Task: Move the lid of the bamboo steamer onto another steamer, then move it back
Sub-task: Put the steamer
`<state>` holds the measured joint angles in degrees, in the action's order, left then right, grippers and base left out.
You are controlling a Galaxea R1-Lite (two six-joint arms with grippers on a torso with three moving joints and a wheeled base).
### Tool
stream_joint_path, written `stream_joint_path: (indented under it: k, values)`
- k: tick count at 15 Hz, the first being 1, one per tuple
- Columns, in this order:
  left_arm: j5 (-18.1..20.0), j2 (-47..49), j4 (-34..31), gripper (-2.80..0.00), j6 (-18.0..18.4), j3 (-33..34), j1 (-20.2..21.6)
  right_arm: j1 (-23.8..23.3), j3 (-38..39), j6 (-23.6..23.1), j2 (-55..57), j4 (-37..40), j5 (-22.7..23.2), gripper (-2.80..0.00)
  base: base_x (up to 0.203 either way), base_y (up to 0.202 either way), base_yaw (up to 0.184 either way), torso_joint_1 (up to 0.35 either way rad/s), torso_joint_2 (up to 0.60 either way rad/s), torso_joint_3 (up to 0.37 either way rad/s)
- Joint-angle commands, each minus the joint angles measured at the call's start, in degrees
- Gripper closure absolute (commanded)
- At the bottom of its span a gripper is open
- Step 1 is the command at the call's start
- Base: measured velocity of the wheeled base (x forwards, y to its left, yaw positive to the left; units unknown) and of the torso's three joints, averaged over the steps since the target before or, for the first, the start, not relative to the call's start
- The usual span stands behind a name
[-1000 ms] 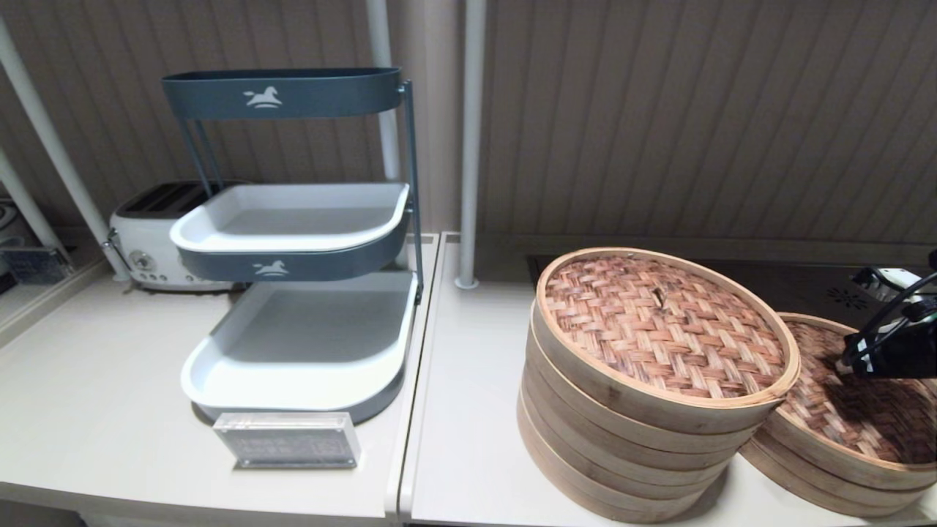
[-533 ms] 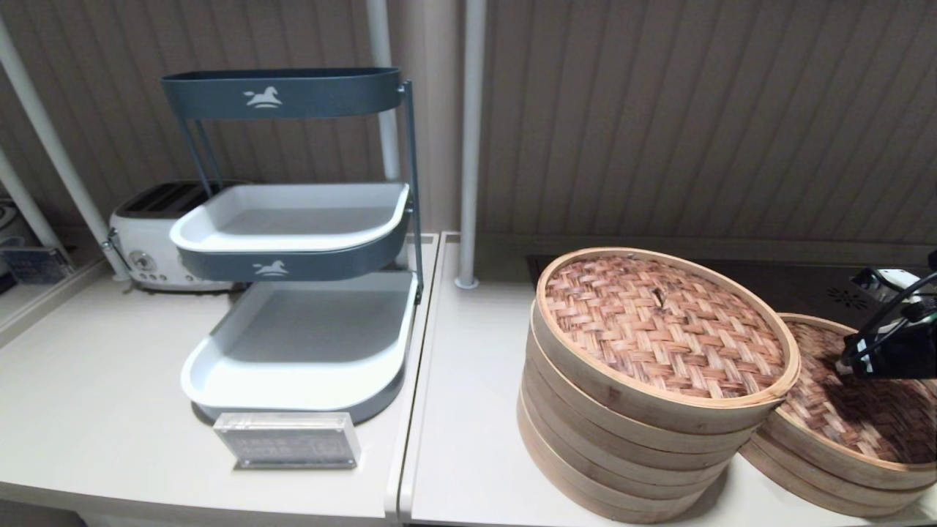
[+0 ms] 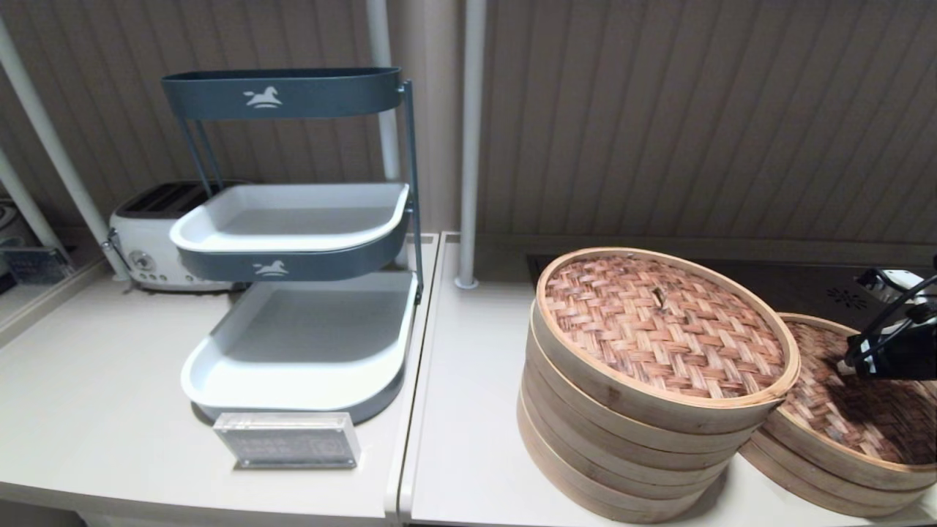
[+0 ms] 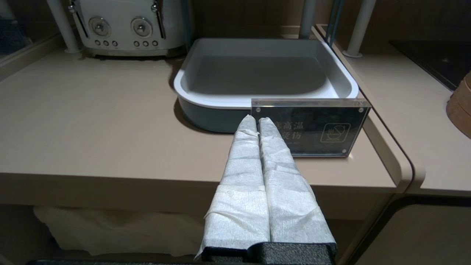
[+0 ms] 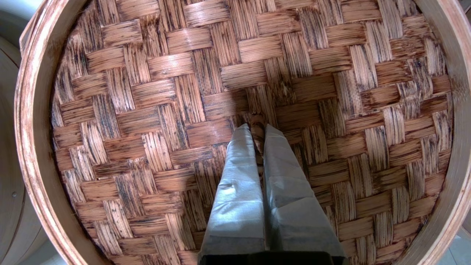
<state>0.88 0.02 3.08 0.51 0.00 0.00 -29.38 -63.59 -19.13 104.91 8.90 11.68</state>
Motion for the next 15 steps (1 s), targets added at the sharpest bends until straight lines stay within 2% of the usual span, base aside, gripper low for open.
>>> stream_joint_path:
  k: [1, 15]
  values:
    - [0.0, 0.0, 0.0, 0.00, 0.0, 1.6, 0.0, -0.2, -0.1, -0.1, 0.0, 0.1, 0.1, 0.00, 0.000, 0.000, 0.000, 0.000, 0.00, 0.000]
    - [0.0, 0.0, 0.0, 0.00, 0.0, 1.6, 0.0, -1.6, -0.2, 0.0, 1.1, 0.1, 2.0, 0.00, 0.000, 0.000, 0.000, 0.000, 0.00, 0.000]
